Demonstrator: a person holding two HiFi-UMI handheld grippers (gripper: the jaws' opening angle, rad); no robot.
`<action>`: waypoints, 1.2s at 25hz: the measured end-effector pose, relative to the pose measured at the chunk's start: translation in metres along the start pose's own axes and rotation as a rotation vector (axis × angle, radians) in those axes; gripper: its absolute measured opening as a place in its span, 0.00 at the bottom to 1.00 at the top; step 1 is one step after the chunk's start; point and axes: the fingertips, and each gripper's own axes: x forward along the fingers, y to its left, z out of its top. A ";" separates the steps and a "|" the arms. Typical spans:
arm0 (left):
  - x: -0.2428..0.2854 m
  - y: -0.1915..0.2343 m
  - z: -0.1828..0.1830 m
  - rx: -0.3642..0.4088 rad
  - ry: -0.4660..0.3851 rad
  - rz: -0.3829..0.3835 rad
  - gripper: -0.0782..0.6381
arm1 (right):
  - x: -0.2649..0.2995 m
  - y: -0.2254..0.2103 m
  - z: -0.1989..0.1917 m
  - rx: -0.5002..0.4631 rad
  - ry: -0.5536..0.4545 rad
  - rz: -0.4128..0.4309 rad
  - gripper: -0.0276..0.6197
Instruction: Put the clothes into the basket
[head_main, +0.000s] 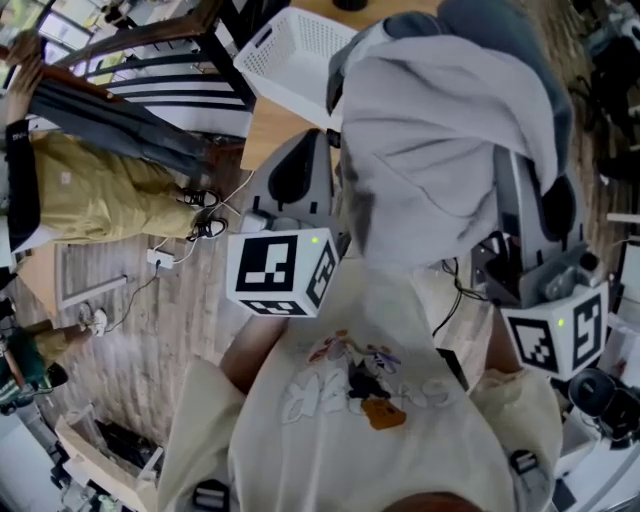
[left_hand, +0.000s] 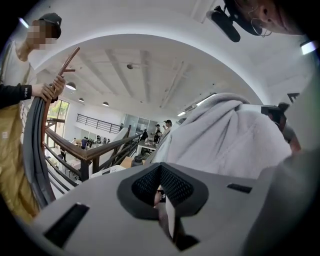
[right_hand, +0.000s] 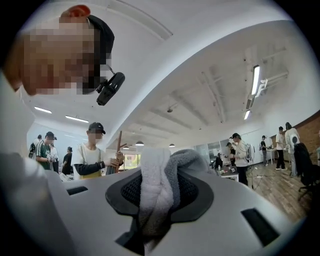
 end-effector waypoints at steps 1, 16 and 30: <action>0.009 -0.001 0.002 0.000 -0.003 0.006 0.11 | 0.008 -0.008 0.006 -0.012 -0.013 0.009 0.22; 0.056 -0.007 0.014 0.003 -0.023 0.141 0.11 | 0.076 -0.066 0.001 0.023 -0.019 0.144 0.22; 0.094 0.039 0.014 -0.056 0.000 0.170 0.11 | 0.154 -0.067 0.016 -0.013 -0.006 0.195 0.22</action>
